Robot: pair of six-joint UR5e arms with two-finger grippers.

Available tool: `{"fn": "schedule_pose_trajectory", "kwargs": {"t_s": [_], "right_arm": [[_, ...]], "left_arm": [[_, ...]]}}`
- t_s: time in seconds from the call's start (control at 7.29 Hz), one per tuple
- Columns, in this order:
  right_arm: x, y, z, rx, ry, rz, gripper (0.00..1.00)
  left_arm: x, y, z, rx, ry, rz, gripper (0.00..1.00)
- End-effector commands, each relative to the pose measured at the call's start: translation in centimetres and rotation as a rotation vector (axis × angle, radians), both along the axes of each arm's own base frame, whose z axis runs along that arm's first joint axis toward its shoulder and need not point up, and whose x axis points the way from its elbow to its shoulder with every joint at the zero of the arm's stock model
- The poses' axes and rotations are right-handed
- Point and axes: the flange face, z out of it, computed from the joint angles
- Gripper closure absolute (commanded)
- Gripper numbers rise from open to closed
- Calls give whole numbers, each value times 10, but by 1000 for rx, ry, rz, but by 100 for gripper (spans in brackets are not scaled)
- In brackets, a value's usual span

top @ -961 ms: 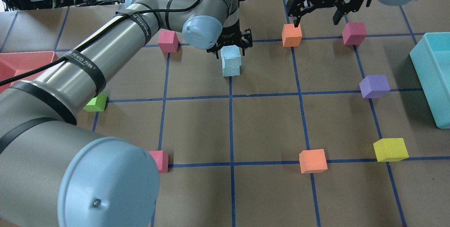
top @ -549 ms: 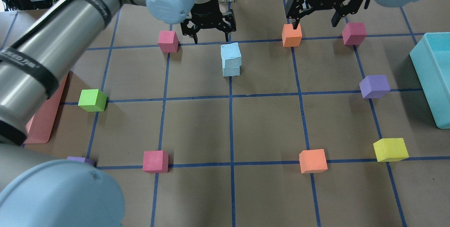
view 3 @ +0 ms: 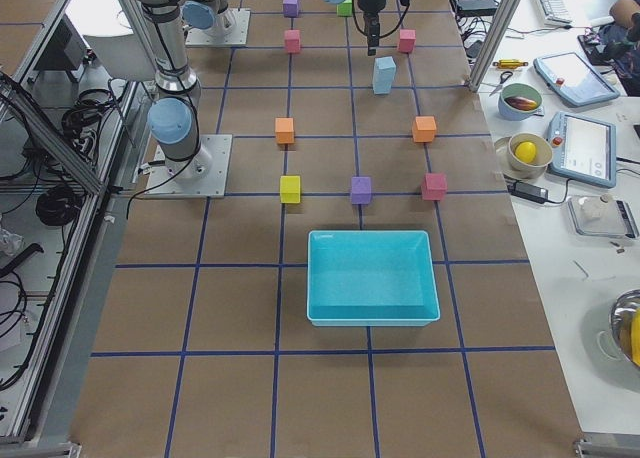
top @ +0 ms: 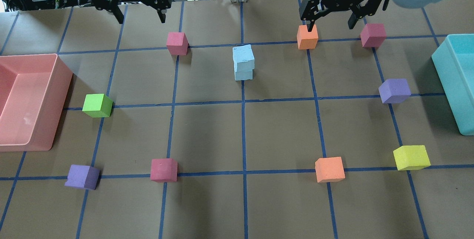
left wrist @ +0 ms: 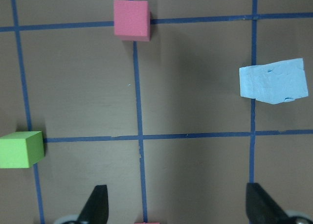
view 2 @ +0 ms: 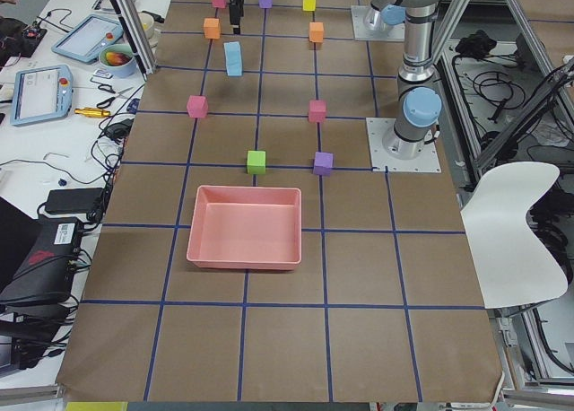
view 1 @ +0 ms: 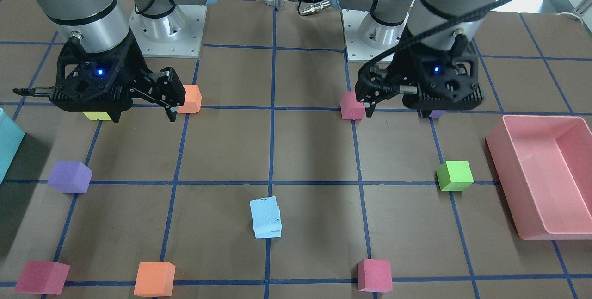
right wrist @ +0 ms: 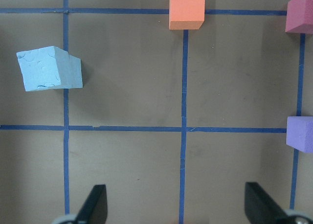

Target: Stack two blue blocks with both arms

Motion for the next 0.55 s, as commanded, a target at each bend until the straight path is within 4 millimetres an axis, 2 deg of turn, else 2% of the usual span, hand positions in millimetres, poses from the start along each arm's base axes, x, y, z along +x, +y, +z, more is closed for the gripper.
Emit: {"fn": "schedule_pose_trajectory", "kwargs": {"t_s": [0.0,0.14,0.41], "right_arm": [[1,0,-2,3,-4,1,0],[2,0,-2,3,-6,1,0],[2,-3,-4,0,-6,4,0]], "left_arm": [[10,48,-14,-13,-4,-30,0],[17,45,-14,-106,5,-32,0],[19,45,-16,-129,6,-12,0]]}}
